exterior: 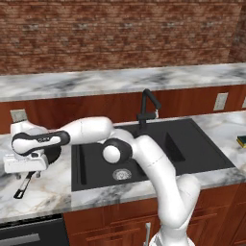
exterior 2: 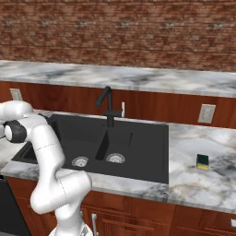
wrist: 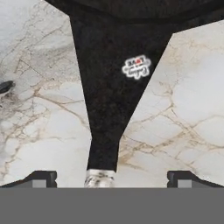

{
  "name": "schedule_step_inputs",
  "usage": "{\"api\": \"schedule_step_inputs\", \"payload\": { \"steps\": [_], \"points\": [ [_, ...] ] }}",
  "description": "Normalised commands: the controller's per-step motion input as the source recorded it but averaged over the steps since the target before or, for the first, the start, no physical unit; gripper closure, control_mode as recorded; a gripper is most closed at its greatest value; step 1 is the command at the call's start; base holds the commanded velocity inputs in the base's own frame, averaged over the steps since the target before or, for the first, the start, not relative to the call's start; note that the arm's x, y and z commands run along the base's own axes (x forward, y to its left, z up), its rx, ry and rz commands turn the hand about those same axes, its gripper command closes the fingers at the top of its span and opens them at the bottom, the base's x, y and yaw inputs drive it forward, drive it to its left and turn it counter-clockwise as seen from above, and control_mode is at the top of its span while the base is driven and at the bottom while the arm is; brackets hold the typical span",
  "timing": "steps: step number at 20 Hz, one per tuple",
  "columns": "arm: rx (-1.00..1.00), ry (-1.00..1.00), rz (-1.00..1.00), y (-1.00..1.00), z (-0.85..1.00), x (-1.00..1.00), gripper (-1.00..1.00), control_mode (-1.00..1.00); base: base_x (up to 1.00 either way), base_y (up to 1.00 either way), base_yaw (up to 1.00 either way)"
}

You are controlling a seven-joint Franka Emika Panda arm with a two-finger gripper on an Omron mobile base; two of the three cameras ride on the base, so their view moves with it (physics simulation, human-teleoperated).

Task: Pick the pan and sponge and place them into the sink. Then turn on the water.

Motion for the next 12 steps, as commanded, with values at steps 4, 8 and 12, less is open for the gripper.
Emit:
{"api": "schedule_step_inputs", "payload": {
  "steps": [4,8,12],
  "points": [
    [0.0,-0.02,0.0,0.1,-0.19,0.28,-1.0,-1.0,0.0,0.0,0.0],
    [0.0,-0.01,0.0,0.0,-0.29,0.27,-1.0,-1.0,0.0,0.0,0.0],
    [0.0,-0.01,0.0,0.0,-0.32,0.22,-1.0,-1.0,0.0,0.0,0.0]
  ]
}}
